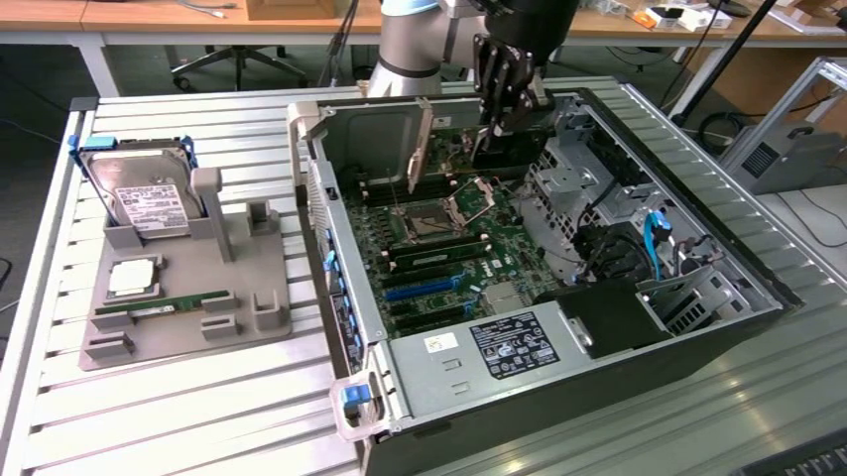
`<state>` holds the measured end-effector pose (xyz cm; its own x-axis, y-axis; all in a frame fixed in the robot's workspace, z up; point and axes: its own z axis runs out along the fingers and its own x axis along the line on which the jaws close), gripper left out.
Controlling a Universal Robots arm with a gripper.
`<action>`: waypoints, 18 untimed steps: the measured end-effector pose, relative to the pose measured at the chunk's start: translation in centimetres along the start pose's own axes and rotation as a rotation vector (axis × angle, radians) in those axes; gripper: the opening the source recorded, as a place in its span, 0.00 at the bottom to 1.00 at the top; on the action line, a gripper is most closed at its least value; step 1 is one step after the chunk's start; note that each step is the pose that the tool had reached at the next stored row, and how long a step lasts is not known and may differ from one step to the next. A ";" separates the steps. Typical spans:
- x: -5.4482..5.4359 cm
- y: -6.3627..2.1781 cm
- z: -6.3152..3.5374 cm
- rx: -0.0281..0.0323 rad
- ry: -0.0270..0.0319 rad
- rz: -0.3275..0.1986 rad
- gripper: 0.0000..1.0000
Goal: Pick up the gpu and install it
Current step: 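Insert the gpu into the slot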
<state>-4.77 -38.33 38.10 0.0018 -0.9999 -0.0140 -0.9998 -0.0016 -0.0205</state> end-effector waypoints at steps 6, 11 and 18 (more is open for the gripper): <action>0.0 0.01 0.03 0.0000 -0.0002 0.000 0.27; 0.1 0.01 0.10 -0.0001 0.0000 0.000 0.27; 0.4 0.01 0.22 0.0000 -0.0001 0.000 0.27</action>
<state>-4.77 -38.69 37.88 0.0020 -0.9999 -0.0141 -0.9998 -0.0017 -0.0205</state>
